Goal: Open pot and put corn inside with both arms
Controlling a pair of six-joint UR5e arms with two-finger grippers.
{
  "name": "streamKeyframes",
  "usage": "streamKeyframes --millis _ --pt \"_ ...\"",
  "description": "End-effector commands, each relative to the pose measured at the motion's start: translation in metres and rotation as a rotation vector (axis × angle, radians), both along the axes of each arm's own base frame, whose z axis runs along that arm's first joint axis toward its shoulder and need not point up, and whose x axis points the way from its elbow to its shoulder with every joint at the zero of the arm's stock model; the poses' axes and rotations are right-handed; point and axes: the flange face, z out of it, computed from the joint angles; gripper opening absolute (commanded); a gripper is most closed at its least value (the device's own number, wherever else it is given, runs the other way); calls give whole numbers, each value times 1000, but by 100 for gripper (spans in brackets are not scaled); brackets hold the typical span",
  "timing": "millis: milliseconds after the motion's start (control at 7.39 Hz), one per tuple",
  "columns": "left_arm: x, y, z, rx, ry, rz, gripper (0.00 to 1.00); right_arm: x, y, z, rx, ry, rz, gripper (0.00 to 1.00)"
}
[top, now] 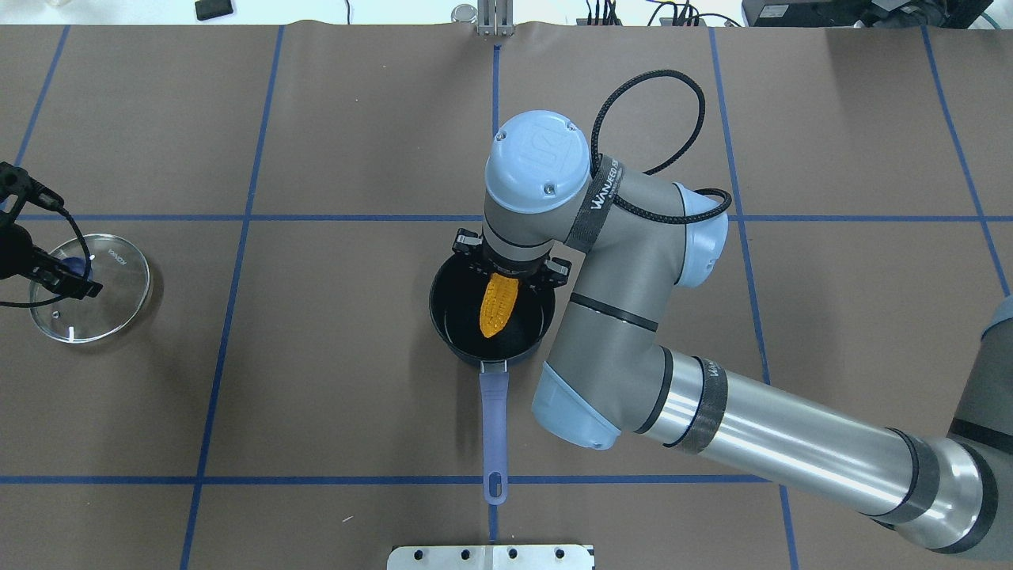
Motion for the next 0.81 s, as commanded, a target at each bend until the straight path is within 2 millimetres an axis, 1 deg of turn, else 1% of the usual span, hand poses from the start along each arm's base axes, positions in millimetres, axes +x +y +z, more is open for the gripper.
streamKeyframes --millis 0,135,271,406,541,677 --pt "2 -2 1 0 -3 0 73 0 0 0 0 0 0 35" --pt "3 -3 -3 6 1 0 86 -2 3 0 0 0 -5 35" --pt "3 -3 -6 10 8 2 93 -6 6 3 1 5 -11 35" --pt "2 -3 -9 14 12 4 95 -11 9 6 13 17 -4 38" --pt "2 -4 -12 16 15 1 95 -12 10 5 43 -4 8 73" --pt "-1 -3 -15 6 38 12 95 -18 12 11 82 -16 25 100"
